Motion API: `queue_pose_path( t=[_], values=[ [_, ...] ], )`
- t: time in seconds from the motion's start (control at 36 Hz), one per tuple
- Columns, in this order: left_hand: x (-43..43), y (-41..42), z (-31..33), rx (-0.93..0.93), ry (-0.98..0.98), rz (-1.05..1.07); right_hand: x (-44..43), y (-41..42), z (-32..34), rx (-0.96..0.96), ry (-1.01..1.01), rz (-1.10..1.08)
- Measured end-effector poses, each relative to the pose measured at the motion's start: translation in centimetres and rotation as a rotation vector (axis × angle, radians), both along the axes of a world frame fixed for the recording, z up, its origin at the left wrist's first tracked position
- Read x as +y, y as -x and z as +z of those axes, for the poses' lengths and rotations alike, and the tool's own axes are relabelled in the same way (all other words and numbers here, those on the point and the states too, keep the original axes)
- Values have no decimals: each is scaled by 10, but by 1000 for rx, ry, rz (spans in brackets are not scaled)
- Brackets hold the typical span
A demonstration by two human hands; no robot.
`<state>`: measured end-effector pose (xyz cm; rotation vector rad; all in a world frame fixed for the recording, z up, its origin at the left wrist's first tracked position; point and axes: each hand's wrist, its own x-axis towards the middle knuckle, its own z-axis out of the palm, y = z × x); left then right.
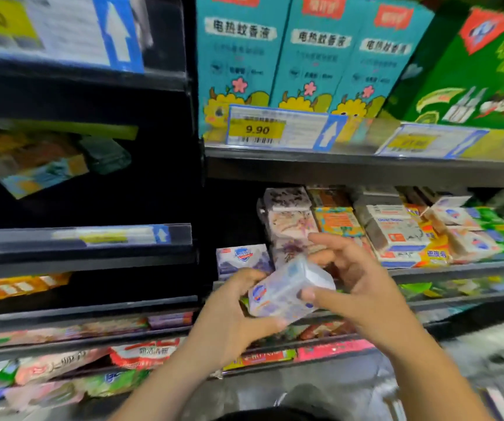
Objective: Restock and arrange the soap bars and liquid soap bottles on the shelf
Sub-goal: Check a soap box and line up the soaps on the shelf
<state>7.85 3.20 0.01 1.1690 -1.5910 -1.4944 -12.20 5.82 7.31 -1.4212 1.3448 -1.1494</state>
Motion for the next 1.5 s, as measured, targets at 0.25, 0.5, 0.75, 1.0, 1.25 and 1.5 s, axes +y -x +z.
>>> queue_pose_path(
  t=[0.25, 0.5, 0.75, 1.0, 1.25, 1.5],
  values=[
    [-1, -18, 24, 418, -541, 86, -4, -14, -5, -25, -444, 12],
    [-9, -12, 26, 351, -282, 71, -16, 17, 3, -43, -341, 126],
    [-18, 3, 23, 341, 146, 150, -33, 32, 0, -361, -431, 174],
    [-27, 2, 25, -297, 544, -154, -58, 26, -10, -303, -299, 128],
    [-44, 26, 7, -573, 622, 123, -82, 26, -20, -164, -193, 93],
    [-61, 22, -19, -478, 321, 292, -126, 35, -50, 864, 94, 16]
  ],
)
